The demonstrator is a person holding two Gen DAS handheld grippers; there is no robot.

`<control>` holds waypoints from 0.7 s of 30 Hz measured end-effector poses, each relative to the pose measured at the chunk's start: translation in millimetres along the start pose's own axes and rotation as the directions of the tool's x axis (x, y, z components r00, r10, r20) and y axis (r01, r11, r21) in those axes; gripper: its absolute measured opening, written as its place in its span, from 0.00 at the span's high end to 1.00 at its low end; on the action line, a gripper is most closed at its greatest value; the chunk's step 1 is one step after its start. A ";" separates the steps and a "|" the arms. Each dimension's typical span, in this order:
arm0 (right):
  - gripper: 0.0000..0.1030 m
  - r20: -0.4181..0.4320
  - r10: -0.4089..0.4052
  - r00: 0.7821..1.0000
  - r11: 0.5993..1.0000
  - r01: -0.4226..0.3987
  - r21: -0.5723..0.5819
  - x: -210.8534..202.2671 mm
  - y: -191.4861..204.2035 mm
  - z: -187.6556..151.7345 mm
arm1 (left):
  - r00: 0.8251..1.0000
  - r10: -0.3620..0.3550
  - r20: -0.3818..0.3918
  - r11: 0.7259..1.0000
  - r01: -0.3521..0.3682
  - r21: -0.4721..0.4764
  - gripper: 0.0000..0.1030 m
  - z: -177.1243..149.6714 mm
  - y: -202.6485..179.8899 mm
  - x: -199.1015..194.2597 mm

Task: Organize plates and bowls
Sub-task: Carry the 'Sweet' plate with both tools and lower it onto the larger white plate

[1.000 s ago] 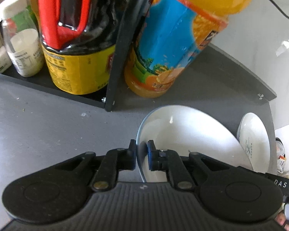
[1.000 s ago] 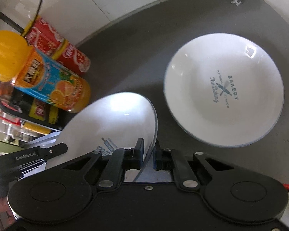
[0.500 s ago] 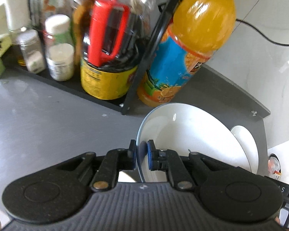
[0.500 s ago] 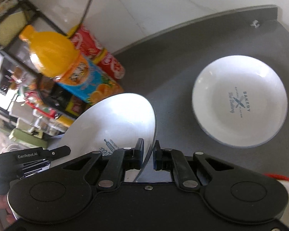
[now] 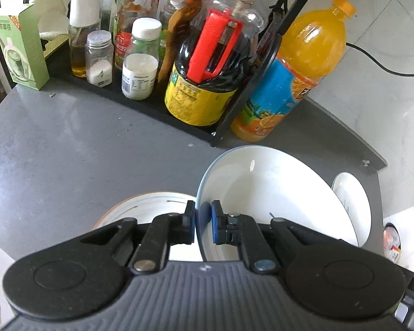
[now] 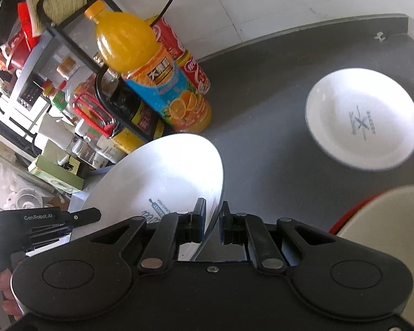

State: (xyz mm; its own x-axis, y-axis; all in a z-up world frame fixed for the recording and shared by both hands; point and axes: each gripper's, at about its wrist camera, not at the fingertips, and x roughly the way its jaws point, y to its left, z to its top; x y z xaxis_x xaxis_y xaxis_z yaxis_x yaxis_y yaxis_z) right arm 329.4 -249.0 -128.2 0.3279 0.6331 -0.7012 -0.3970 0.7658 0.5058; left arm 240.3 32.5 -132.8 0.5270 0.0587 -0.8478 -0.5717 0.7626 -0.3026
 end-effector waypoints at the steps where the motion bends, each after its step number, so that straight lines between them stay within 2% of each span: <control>1: 0.91 0.004 -0.007 1.000 1.000 0.007 0.004 0.8 2.8 -3.5 | 1.000 -0.006 -0.004 1.000 0.006 0.008 0.91 -0.8 3.9 0.4; 12: 0.91 0.045 -0.115 0.992 0.993 0.114 0.039 10.3 35.4 -58.0 | 0.993 -0.069 -0.091 0.992 0.078 0.097 0.91 0.3 50.7 16.8; 21: 0.90 0.063 -0.182 0.981 0.981 0.177 0.075 16.6 53.5 -95.8 | 0.987 -0.082 -0.138 0.977 0.107 0.184 0.90 -5.2 72.0 29.5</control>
State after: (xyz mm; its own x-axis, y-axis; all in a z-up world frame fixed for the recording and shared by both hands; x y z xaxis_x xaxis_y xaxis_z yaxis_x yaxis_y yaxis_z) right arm 231.5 -208.3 -160.9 0.4483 0.4890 -0.7483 -0.2670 0.8721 0.4100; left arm 211.4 85.8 -181.8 0.4803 -0.0934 -0.8721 -0.3866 0.8700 -0.3060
